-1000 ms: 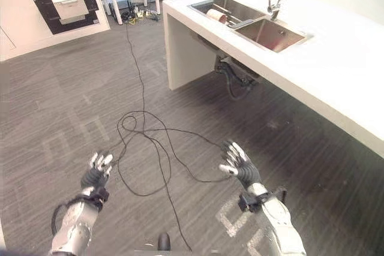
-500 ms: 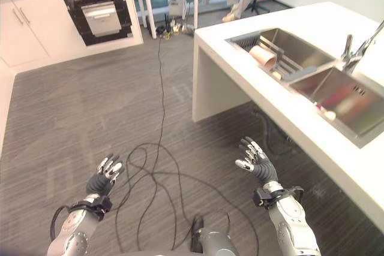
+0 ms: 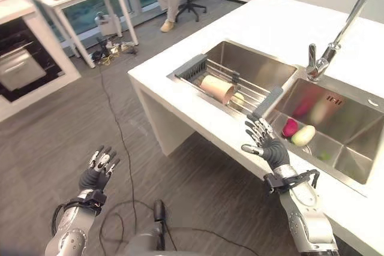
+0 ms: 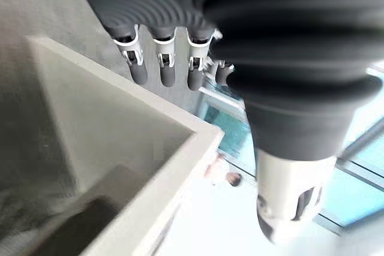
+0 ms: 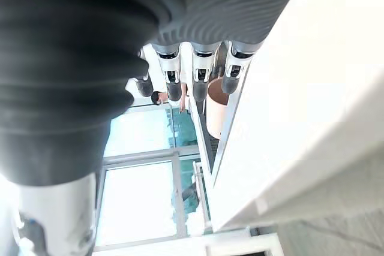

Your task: Place the dishes in the dishwasher.

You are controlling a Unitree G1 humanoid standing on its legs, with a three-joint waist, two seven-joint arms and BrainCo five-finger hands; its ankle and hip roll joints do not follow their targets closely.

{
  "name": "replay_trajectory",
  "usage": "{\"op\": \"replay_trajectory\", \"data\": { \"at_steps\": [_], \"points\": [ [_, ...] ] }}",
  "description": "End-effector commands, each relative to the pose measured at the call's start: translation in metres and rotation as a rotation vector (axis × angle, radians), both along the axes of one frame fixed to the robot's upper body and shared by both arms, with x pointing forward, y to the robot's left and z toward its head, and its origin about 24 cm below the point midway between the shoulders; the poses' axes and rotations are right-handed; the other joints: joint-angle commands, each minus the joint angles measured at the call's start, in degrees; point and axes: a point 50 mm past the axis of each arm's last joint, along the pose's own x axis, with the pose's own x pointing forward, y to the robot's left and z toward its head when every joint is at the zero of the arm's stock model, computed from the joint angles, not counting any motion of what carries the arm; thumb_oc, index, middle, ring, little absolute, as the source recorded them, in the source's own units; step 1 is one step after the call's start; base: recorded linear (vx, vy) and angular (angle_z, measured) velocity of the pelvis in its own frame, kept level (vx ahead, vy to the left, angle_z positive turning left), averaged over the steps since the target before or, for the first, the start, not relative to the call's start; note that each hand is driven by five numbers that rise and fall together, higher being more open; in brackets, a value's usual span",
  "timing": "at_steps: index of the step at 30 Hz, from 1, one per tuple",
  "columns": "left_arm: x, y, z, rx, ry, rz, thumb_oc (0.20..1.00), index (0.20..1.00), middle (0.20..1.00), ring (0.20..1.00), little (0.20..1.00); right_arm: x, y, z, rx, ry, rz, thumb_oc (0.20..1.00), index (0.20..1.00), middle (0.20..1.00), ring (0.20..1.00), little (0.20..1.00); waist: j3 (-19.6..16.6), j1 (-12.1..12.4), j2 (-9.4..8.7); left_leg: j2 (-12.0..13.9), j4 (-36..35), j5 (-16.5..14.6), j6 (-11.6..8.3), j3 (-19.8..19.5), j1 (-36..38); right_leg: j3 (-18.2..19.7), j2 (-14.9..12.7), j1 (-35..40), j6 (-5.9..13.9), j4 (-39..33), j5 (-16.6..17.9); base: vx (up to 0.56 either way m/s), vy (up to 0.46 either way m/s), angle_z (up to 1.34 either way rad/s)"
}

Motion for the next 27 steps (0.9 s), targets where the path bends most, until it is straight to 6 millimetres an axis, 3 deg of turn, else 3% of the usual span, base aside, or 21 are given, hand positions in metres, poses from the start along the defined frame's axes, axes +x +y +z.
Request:
{"op": "replay_trajectory", "data": {
  "at_steps": [1,5,8,10,11,12,15,17,18,20,27],
  "points": [
    [0.005,0.018,0.080,0.177,-0.428,0.061,1.000,1.000,1.000,1.000,1.000,0.000,0.003,0.046,0.027,-0.192,0.057,1.000,1.000,1.000,1.000,1.000,-1.1,2.9,-2.06,7.7,3.2,5.1,-10.01,-0.1,9.4,-2.6,-6.2,-12.9,0.10,-3.4,11.5,0.21,0.465,-0.83],
    [0.008,0.025,0.133,0.307,-0.683,0.072,1.000,1.000,1.000,1.000,1.000,-0.010,0.003,0.067,0.065,-0.311,0.051,1.000,1.000,1.000,1.000,1.000,-0.8,2.9,-2.82,3.7,7.2,1.2,-7.40,2.5,9.6,-5.3,-12.1,-13.3,3.08,1.2,11.8,0.24,0.510,-0.38],
    [0.008,0.027,0.150,0.371,-0.738,0.105,1.000,1.000,1.000,1.000,1.000,-0.011,0.007,0.072,0.047,-0.349,0.044,1.000,1.000,1.000,1.000,1.000,-1.2,2.8,-2.25,2.0,5.1,0.9,-5.85,3.0,12.7,-7.7,-14.4,-16.0,2.37,6.5,14.9,0.17,0.371,-0.01],
    [0.003,0.032,0.159,0.394,-0.762,0.120,1.000,1.000,1.000,1.000,1.000,-0.012,0.013,0.075,0.056,-0.366,0.069,1.000,1.000,1.000,1.000,1.000,-1.3,3.4,-1.55,1.3,2.7,0.0,-5.27,6.2,16.3,-13.7,-15.9,-17.3,1.93,10.4,16.1,0.14,0.394,-0.27],
    [-0.002,0.033,0.162,0.416,-0.772,0.137,1.000,1.000,1.000,1.000,1.000,-0.011,0.017,0.076,0.082,-0.381,0.099,1.000,1.000,1.000,1.000,1.000,-1.3,3.9,-1.04,1.4,1.1,0.1,-5.25,8.4,18.2,-17.3,-15.3,-17.7,1.99,12.3,16.0,0.03,0.280,-0.51],
    [-0.003,0.034,0.163,0.414,-0.777,0.135,1.000,1.000,1.000,1.000,1.000,-0.011,0.018,0.077,0.096,-0.384,0.104,1.000,1.000,1.000,1.000,1.000,-1.2,3.9,-0.97,1.3,0.7,-0.3,-5.08,9.1,18.8,-18.0,-14.2,-18.2,2.06,12.6,15.3,0.02,0.220,-0.76],
    [-0.007,0.035,0.164,0.402,-0.798,0.110,1.000,1.000,1.000,1.000,1.000,-0.012,0.015,0.077,0.099,-0.382,0.084,1.000,1.000,1.000,1.000,1.000,-1.2,3.5,-1.70,0.1,0.3,-1.2,-4.72,10.3,19.6,-20.6,-7.1,-18.5,1.62,9.4,11.5,0.02,0.077,-0.79],
    [-0.005,0.030,0.165,0.421,-0.801,0.091,1.000,1.000,1.000,1.000,1.000,-0.009,0.013,0.079,0.106,-0.389,0.081,1.000,1.000,1.000,1.000,1.000,-1.1,3.8,-2.25,-0.4,0.3,-1.7,-4.92,11.3,19.8,-23.3,-5.4,-18.1,1.15,6.2,11.5,-0.02,-0.061,-0.28],
    [-0.003,0.027,0.166,0.436,-0.805,0.085,1.000,1.000,1.000,1.000,1.000,-0.008,0.013,0.080,0.112,-0.394,0.075,1.000,1.000,1.000,1.000,1.000,-0.8,3.3,-2.61,-1.0,0.3,-2.3,-4.64,11.1,20.2,-22.9,-5.6,-19.2,1.68,6.3,13.1,-0.01,-0.119,-0.47],
    [-0.001,0.023,0.165,0.430,-0.801,0.060,1.000,1.000,1.000,1.000,1.000,-0.008,0.008,0.080,0.114,-0.397,0.027,1.000,1.000,1.000,1.000,1.000,-0.9,2.8,-2.25,-0.6,0.3,-1.9,-4.69,11.6,20.5,-21.3,-4.7,-18.5,0.56,4.2,11.8,0.04,-0.143,-0.34],
    [0.007,0.017,0.156,0.412,-0.732,0.045,1.000,1.000,1.000,1.000,1.000,-0.007,0.004,0.073,0.099,-0.367,-0.063,1.000,1.000,1.000,1.000,1.000,-2.5,0.0,-1.77,0.0,0.4,-1.8,-5.19,15.4,20.7,-17.2,-2.5,-16.5,-0.34,-1.3,13.1,0.09,-0.130,-0.17]
  ]
}}
